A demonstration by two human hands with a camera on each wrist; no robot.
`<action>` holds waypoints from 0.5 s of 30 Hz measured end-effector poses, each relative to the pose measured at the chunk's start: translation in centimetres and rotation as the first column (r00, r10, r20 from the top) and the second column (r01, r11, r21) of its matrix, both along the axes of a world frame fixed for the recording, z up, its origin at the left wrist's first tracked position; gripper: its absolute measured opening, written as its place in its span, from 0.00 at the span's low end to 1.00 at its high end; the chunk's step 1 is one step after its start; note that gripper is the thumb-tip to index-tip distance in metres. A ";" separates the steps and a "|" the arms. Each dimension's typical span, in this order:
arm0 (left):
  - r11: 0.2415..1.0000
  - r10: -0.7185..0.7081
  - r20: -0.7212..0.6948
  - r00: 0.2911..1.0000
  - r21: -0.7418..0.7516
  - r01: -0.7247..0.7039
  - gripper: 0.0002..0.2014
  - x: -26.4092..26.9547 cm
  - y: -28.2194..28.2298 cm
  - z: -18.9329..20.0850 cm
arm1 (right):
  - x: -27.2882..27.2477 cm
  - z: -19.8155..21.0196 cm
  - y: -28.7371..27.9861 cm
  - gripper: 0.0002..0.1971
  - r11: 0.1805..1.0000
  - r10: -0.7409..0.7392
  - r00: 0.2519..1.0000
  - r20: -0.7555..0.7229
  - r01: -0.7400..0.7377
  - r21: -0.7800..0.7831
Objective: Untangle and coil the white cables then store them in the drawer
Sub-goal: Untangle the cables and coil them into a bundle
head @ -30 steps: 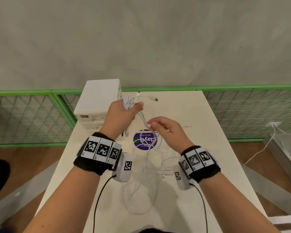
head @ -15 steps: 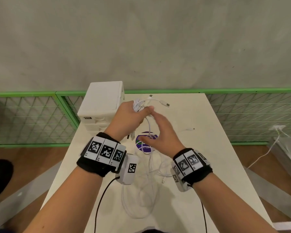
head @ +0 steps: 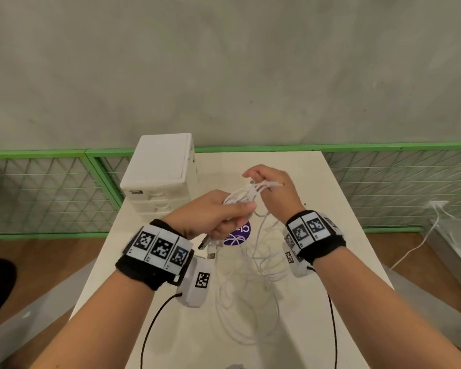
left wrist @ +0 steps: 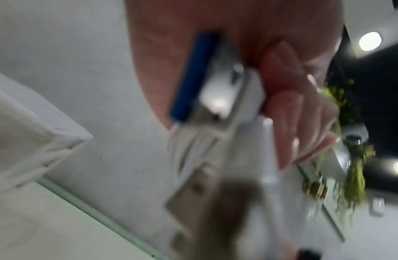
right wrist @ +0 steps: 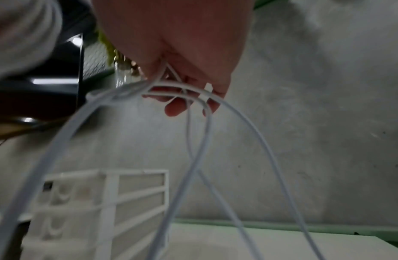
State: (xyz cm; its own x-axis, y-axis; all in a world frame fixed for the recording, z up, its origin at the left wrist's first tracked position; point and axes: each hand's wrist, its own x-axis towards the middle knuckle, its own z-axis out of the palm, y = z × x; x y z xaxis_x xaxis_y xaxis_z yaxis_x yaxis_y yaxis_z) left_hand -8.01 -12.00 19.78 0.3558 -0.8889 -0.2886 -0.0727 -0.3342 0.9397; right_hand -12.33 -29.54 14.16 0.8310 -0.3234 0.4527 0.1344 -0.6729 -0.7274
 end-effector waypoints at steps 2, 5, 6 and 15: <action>0.996 -0.015 -0.025 1.000 -0.084 0.013 0.20 -0.2 -0.2 0.7 | 0.2 -0.9 0.8 0.19 0.999 0.049 0.991 -0.125 -0.048 0.013; 0.986 -0.012 -0.089 0.996 -0.167 -0.003 0.21 -0.1 -0.3 0.9 | 0.5 -1.7 1.9 0.13 0.982 0.121 0.974 -0.189 -0.091 0.163; 0.980 -0.001 -0.139 0.990 -0.199 -0.027 0.21 0.1 -0.2 0.9 | 0.5 -1.7 2.2 0.13 0.979 0.112 0.971 -0.211 -0.072 0.190; 0.747 0.160 -0.530 0.833 -0.487 -0.453 0.25 1.2 -0.4 3.3 | -1.4 -6.6 4.3 0.12 0.973 0.162 0.819 -0.551 -0.041 0.225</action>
State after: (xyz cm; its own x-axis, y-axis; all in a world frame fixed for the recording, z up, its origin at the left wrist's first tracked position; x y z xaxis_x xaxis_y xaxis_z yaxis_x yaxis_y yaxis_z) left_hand -6.78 -12.37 23.08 0.6073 -0.7933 0.0442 0.3896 0.3458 0.8536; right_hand -13.69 -25.20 7.55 0.9529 -0.2535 -0.1664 -0.2787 -0.5156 -0.8103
